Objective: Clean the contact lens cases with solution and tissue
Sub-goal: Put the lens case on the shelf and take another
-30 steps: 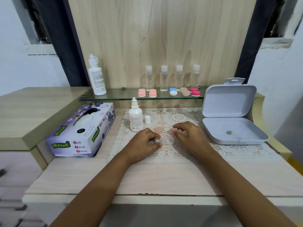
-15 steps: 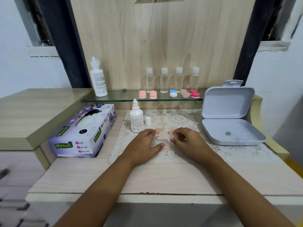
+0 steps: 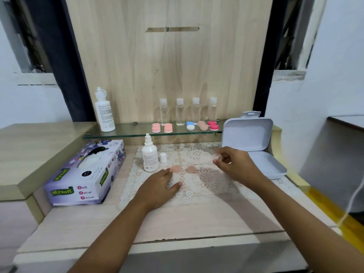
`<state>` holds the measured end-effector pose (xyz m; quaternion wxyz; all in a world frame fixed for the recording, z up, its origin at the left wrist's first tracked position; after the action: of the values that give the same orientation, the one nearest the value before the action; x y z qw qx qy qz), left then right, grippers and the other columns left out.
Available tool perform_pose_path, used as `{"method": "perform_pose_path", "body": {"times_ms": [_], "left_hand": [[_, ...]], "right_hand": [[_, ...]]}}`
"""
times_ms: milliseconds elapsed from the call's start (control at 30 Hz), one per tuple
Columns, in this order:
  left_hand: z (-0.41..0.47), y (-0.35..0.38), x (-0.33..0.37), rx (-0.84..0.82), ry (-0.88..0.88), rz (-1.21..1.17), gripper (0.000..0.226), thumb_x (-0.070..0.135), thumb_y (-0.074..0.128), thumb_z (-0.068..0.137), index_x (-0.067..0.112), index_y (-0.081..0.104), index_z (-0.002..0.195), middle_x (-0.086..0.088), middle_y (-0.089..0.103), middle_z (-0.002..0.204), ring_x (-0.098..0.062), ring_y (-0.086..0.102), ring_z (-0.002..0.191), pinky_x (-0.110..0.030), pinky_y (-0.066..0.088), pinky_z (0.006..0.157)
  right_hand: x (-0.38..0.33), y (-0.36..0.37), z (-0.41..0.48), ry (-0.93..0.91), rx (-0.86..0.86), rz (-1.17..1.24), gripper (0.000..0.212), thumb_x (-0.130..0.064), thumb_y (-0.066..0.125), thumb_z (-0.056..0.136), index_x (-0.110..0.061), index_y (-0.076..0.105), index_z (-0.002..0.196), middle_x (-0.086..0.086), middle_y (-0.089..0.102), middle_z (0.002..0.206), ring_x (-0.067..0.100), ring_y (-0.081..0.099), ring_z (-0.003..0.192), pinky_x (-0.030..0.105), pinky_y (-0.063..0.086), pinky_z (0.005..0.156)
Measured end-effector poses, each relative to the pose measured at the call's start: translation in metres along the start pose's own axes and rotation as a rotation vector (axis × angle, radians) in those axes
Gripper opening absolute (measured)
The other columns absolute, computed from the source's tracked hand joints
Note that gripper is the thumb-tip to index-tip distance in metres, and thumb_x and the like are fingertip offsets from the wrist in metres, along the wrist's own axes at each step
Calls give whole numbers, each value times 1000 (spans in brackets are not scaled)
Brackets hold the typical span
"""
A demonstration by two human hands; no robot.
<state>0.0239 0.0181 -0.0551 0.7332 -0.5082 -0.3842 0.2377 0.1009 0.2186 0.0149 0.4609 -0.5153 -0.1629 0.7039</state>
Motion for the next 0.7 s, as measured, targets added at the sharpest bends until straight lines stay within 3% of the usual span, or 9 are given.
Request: {"method": "perform_pose_path", "body": {"times_ms": [167,333,400,533,700], "left_hand": [[0,1,-1,-14,-5,-7,64,53,38,94,14,33,144,3,21,155,-12,17,142,-25,14,113],[0,0,0,-3,4,-10,63,52,39,94,13,34,144,2,23,154,-11,19,142,-22,14,112],[0,-1,1,2,9,-16,62,51,40,94,13,35,143,3,24,154,-11,20,141,-21,16,111],[0,-2,1,10,10,-23,61,50,41,94,13,36,143,3,25,154,-11,21,141,-20,16,110],[0,-1,1,7,6,-23,62,51,41,94,14,35,143,3,24,154,-11,20,141,-20,16,110]], "right_hand": [[32,-35,-1,-20,111,-196,29,-15,69,81,-3,62,106,11,63,88,26,61,81,28,42,72],[60,-43,2,-46,50,-438,33,-16,64,85,-4,57,116,14,59,104,33,60,89,36,44,78],[62,-42,3,-89,27,-544,32,-13,66,83,-4,58,113,15,58,102,35,60,90,37,43,79],[59,-35,6,-283,-3,-755,38,0,85,54,-6,63,86,9,56,72,30,57,57,34,45,51],[52,-23,9,-464,-119,-952,49,5,86,38,-14,64,77,2,51,66,20,49,50,29,40,36]]}}
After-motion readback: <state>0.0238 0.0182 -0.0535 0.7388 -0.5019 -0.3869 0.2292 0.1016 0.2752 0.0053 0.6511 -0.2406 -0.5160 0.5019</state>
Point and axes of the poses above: each hand's wrist, its own z-axis towards the middle knuckle, its own y-axis out of the palm, x = y × z, the point moved 7 cm from there along z, towards the middle knuckle
